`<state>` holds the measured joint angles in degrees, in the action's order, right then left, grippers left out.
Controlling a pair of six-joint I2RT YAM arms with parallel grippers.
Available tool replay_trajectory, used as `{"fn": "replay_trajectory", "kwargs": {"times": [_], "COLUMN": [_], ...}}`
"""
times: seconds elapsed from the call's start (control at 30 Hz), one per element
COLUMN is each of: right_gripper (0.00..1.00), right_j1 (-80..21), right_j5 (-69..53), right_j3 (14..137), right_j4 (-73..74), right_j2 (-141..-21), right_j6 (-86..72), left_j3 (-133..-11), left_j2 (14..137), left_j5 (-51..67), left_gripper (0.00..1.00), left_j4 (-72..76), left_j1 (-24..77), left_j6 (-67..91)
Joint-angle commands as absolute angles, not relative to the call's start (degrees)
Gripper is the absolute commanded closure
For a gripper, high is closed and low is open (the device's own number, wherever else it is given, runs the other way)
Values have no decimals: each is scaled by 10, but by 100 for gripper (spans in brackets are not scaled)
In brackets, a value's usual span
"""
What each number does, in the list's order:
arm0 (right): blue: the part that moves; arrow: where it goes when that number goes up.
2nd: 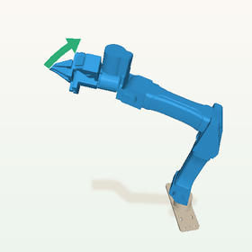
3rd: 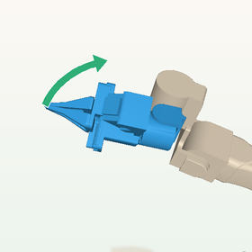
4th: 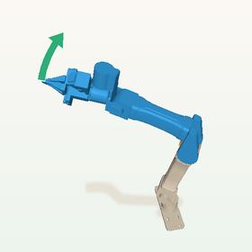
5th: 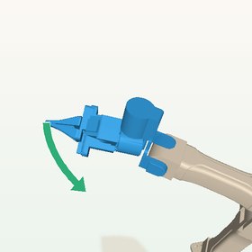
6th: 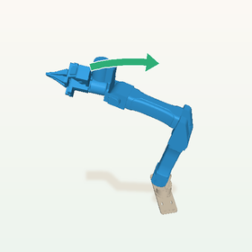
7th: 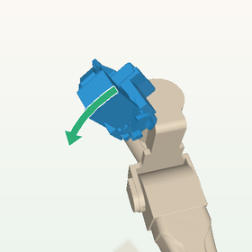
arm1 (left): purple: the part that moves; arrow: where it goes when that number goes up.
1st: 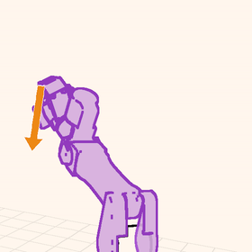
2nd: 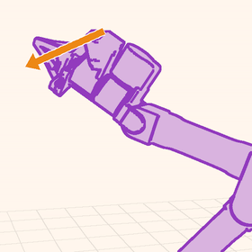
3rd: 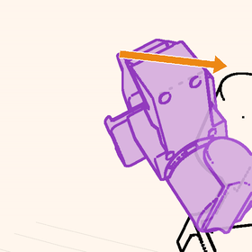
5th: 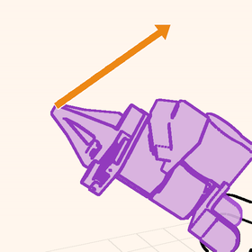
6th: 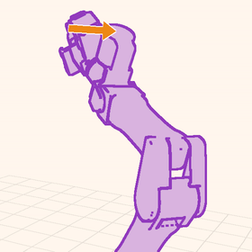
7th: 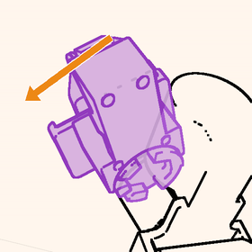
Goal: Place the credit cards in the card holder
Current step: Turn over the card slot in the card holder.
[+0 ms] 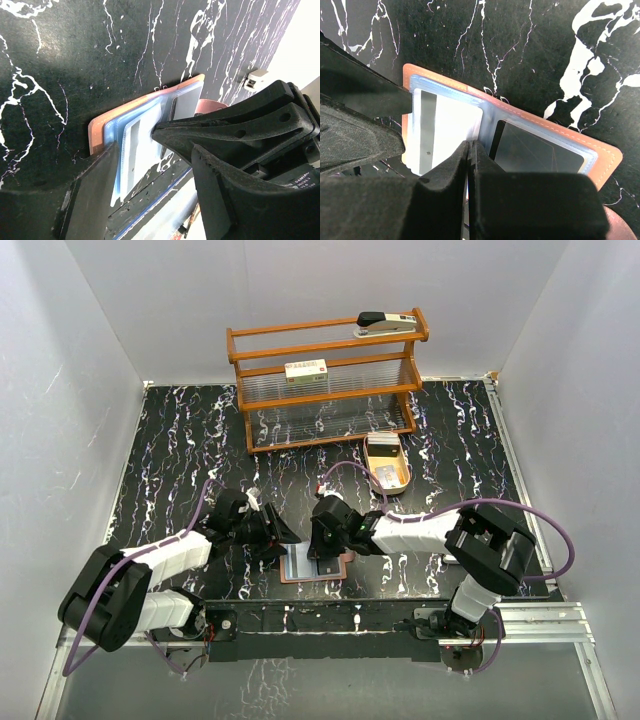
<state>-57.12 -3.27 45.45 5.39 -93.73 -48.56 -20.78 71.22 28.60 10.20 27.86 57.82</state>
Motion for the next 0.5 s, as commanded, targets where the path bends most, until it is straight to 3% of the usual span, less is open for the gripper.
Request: {"fn": "replay_trajectory", "kwargs": {"times": [0.0, 0.47], "right_gripper": [100, 96], "right_j1": [-583, -583], "right_j5": [-28, -22], "right_j3": [433, 436], "right_j4": [59, 54], "right_j2": [-970, -950], "right_j6": [-485, -482], "left_j3": [-213, -200], "left_j2": [712, 700], "left_j5": [310, 338], "left_gripper": [44, 70], "left_j4": [108, 162], "left_j1": [277, 282], "left_j6": [575, 608]}}
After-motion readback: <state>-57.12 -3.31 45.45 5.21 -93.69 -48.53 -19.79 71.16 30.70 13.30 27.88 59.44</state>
